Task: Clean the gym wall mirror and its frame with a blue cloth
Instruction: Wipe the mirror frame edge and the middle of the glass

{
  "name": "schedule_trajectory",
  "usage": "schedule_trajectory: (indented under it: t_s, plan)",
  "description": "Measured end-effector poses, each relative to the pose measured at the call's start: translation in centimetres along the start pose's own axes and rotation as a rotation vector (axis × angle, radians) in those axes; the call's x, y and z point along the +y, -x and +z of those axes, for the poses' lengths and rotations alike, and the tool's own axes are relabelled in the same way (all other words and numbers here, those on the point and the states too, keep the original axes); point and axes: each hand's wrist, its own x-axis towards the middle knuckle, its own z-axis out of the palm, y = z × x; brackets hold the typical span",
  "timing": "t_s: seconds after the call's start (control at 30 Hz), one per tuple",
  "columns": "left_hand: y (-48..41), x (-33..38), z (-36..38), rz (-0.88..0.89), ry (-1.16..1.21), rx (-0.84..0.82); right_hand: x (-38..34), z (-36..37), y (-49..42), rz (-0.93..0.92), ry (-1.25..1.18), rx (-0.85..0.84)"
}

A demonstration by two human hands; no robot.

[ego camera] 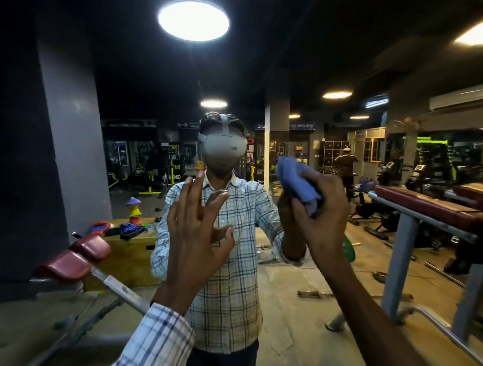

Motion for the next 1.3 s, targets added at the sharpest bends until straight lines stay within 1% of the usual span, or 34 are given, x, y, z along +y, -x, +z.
schedule_trajectory:
  t_s: [0.03,0.07,0.1,0.17,0.2,0.23,0.27,0.33,0.37,0.4,0.43,0.53,0.57,0.6,0.7,0.73,0.77,0.8,0.9,0.93,0.97,1.0,1.1,1.13,1.17,1.23,1.27,1.3]
  plan:
    - [0.0,0.2,0.0,0.000,-0.005,-0.011,-0.5,0.6,-0.5,0.061,0.001,0.053]
    - [0.0,0.4,0.0,0.005,-0.021,-0.021,-1.1,1.4,-0.9,0.079,0.021,0.030]
    - [0.0,0.5,0.1,0.011,-0.038,-0.027,-1.8,2.4,-1.1,0.013,0.051,-0.079]
    - [-0.1,0.8,0.2,0.013,-0.044,-0.036,-2.5,3.4,-1.9,-0.257,0.112,-0.381]
    - [-0.2,0.9,0.3,0.011,-0.039,-0.040,-2.5,3.5,-3.1,-0.361,0.129,-0.455]
    - [-0.2,1.2,0.3,0.010,-0.038,-0.046,-2.7,3.3,-4.6,-0.388,0.130,-0.446]
    - [-0.3,1.5,0.4,0.011,-0.041,-0.049,-2.9,2.9,-6.3,-0.340,0.107,-0.371]
    - [-0.5,2.1,0.6,0.007,-0.047,-0.047,-3.0,1.8,-9.3,-0.120,0.042,-0.111]
    - [-0.5,2.4,0.8,-0.001,-0.048,-0.044,-3.0,1.4,-10.0,-0.025,0.019,-0.018]
    - [-0.5,2.6,0.9,-0.010,-0.049,-0.040,-3.1,1.4,-10.0,0.006,0.022,0.008]
    - [-0.6,2.7,1.0,-0.018,-0.050,-0.035,-3.1,1.6,-9.3,-0.043,0.042,-0.043]
    - [-0.5,2.9,1.2,-0.034,-0.039,-0.032,-2.2,0.5,-6.1,-0.381,0.095,-0.474]
    - [-0.5,2.9,1.2,-0.042,-0.034,-0.032,-1.1,-0.1,-5.9,-0.433,0.119,-0.530]
    - [-0.5,3.1,1.3,-0.049,-0.032,-0.035,-0.1,-0.8,-6.3,-0.399,0.134,-0.492]
    - [-0.5,3.7,1.4,-0.072,-0.040,-0.052,1.5,-2.7,-8.3,-0.049,0.082,-0.080]
    - [-0.5,3.9,1.5,-0.080,-0.039,-0.051,1.6,-2.8,-8.4,0.020,0.048,0.006]
    - [-0.4,4.0,1.5,-0.089,-0.034,-0.048,1.4,-2.6,-8.0,0.034,0.040,0.019]
    - [-0.4,4.2,1.5,-0.096,-0.028,-0.047,1.4,-2.3,-7.2,-0.007,0.060,-0.061]
    - [-0.4,4.3,1.8,-0.050,-0.025,-0.074,2.2,-2.5,-3.2,-0.316,0.109,-0.552]
    - [-0.3,4.3,1.9,-0.031,-0.032,-0.088,3.1,-3.1,-2.4,-0.418,0.115,-0.658]
    - [-0.2,4.4,2.1,-0.022,-0.039,-0.098,4.1,-3.8,-2.3,-0.466,0.110,-0.687]
    - [-0.1,4.4,2.2,-0.022,-0.040,-0.100,5.1,-4.5,-2.5,-0.436,0.096,-0.635]
    - [-0.1,5.0,2.7,-0.041,-0.033,-0.086,6.8,-5.5,-1.8,-0.076,0.003,-0.265]
    - [-0.1,5.4,3.0,-0.033,-0.032,-0.082,6.9,-5.2,-0.9,-0.011,0.010,-0.223]
    - [-0.1,6.0,3.3,-0.015,-0.034,-0.082,6.9,-4.9,0.4,-0.021,0.036,-0.285]
    - [-0.3,7.5,4.3,0.028,-0.044,-0.098,7.5,-5.0,2.7,-0.207,0.078,-0.525]
    - [-0.4,8.1,4.9,0.041,-0.051,-0.099,8.4,-5.2,3.3,-0.279,0.064,-0.583]
    - [-0.4,8.6,5.4,0.043,-0.054,-0.095,9.4,-5.5,3.6,-0.301,0.040,-0.586]
